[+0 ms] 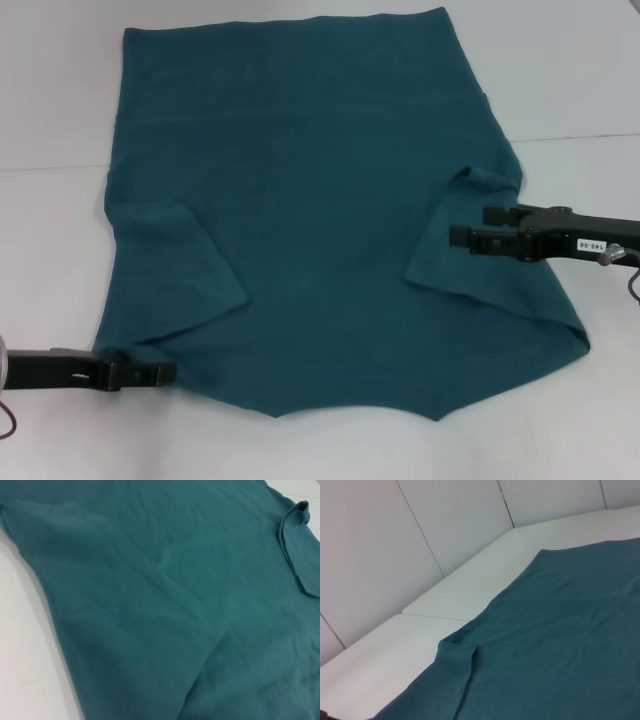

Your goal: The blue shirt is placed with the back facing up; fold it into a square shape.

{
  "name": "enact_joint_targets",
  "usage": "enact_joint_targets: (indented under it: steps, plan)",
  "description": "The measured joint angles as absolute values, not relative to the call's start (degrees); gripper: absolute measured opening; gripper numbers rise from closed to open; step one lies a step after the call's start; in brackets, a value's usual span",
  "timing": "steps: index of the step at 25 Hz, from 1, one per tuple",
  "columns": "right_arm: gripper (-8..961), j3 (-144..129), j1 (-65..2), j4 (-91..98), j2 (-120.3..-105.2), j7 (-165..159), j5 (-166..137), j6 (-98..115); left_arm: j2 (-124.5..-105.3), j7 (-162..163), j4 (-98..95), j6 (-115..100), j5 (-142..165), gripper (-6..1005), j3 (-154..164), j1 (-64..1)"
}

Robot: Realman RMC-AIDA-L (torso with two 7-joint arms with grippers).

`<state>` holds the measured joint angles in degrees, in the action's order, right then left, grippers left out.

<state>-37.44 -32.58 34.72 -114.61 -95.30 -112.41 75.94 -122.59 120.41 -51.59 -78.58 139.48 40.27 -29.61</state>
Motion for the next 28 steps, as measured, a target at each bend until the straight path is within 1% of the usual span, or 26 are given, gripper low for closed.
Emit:
enact_joint_targets:
  steps: [9,14,23,28]
  plan:
    - [931,-37.1,-32.5,34.7,-114.61,-95.1,-112.4,75.9,-122.59,120.7,-51.6,-81.9,139.5,877,40.1,-29.3]
    - [931,-36.6,-32.4,34.7,-114.51,-95.1,-112.4,75.9,-121.98,123.8,-51.6,-82.8,139.7,878,40.0,-29.3]
    - [930,-36.2,-32.5,34.7,-114.35,-95.0,-112.4,75.9,-121.81,129.1,-51.7,-82.6,140.9,878,40.0,-30.0]
    - [930,-35.7,-32.5,34.7,-114.34,-94.9,-112.4,75.9,-121.31,131.5,-51.7,-82.1,141.2,878,40.0,-30.2]
